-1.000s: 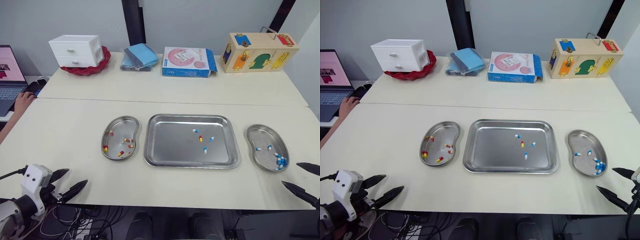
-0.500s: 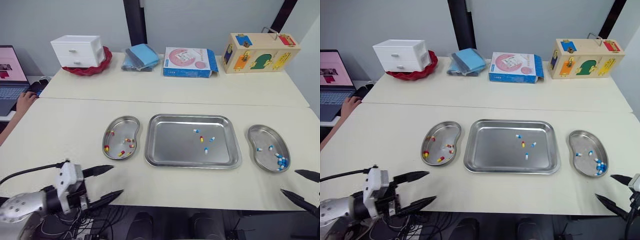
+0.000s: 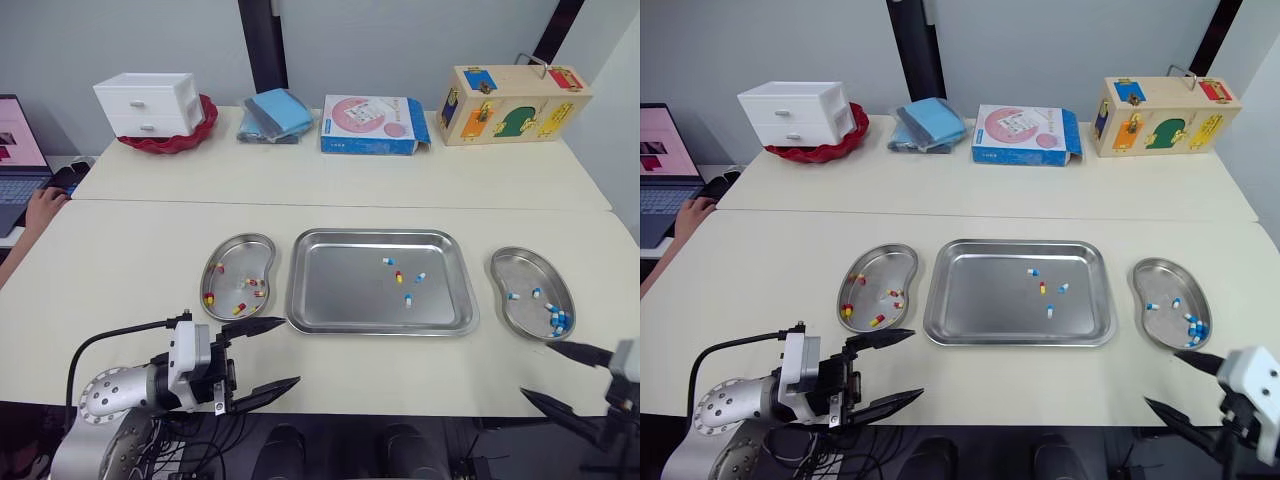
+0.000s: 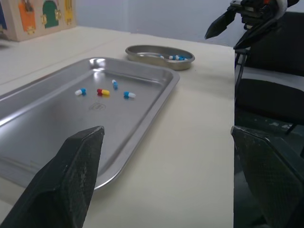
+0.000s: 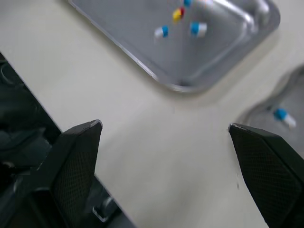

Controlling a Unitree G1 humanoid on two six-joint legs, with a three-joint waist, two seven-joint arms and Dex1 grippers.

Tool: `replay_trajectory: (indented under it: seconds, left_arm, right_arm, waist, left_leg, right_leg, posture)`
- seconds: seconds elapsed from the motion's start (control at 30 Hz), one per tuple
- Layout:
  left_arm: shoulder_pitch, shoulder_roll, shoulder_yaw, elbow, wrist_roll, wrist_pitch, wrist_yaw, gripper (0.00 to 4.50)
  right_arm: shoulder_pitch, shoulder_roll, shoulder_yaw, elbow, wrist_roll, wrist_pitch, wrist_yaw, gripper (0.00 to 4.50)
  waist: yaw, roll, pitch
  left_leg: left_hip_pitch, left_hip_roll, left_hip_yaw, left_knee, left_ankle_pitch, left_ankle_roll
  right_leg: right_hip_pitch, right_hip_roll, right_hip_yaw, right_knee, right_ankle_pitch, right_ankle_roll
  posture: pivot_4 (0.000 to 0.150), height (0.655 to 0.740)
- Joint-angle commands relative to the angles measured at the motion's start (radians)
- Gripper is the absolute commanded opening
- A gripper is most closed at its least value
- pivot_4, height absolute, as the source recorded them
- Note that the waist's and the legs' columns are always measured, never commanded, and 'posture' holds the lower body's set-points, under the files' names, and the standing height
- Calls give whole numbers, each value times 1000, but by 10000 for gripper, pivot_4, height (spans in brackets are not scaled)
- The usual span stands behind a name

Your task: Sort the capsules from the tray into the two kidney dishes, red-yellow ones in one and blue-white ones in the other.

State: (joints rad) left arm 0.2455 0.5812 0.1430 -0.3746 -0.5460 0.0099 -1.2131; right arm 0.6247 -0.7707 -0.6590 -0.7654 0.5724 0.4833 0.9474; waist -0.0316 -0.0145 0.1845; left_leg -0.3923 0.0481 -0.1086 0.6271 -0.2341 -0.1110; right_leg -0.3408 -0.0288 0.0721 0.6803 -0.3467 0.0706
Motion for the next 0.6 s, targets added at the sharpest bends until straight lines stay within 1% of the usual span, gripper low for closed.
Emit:
replay_trajectory:
  seconds: [0.03,0.13,0.23,0.27,0.3,0.33,0.37,0.47,0.6]
  left_arm:
    - [9,-10,-15,-4,7,-41,1,44279]
    - [15,-14,-27,-3,11,-57,7,44279]
    - [21,-20,-35,-4,17,-74,15,44279]
    - [23,-22,-37,-5,19,-79,16,45000]
    - [26,-23,-38,-7,20,-82,18,45000]
    - [28,-23,-40,-8,20,-85,20,45000]
    - [28,-23,-44,-7,22,-89,22,45000]
    - [28,-24,-54,-5,25,-98,30,45000]
    - [25,-25,-68,-3,29,-105,39,45000]
  right_arm:
    - [-132,-24,129,-119,61,191,-201,45000]
    - [-273,-23,256,-140,63,299,-316,45000]
    - [-442,10,425,-104,6,379,-437,45000]
    - [-494,28,474,-89,-7,409,-476,41252]
    - [-539,43,516,-79,-13,436,-502,39337]
    - [-576,56,553,-69,-21,459,-523,34909]
    - [-620,72,596,-54,-29,491,-545,32737]
    - [-734,125,699,9,-71,568,-616,32737]
    - [-826,191,766,81,-116,637,-681,32737]
  waist:
    - [-1,0,0]
    - [0,0,0]
    - [0,-1,0]
    - [0,-1,0]
    - [1,-1,0]
    - [2,-1,0]
    - [3,-1,0]
    - [0,-1,0]
    - [1,-1,0]
  left_leg:
    - [0,0,0,0,0,0]
    - [0,0,0,0,0,0]
    - [-1,0,0,0,0,0]
    - [-1,0,-1,0,0,0]
    - [-1,0,-1,0,0,0]
    - [-1,0,-1,0,0,0]
    - [-2,0,-1,0,0,0]
    - [-3,0,-1,0,0,0]
    - [-5,0,-1,0,0,0]
  right_leg:
    - [0,0,0,0,0,0]
    - [0,0,0,0,0,0]
    - [-1,0,0,0,0,0]
    - [-1,0,0,0,0,0]
    - [-2,0,0,0,0,0]
    - [-2,0,0,0,0,0]
    - [-2,0,0,0,0,0]
    - [-3,0,0,0,0,0]
    - [-6,0,-1,1,0,0]
  posture:
    - [1500,7400]
    - [1500,7400]
    - [1500,7400]
    - [1500,7400]
    - [1500,7400]
    - [1500,7400]
    - [1500,7400]
    - [1500,7400]
    - [1500,7400]
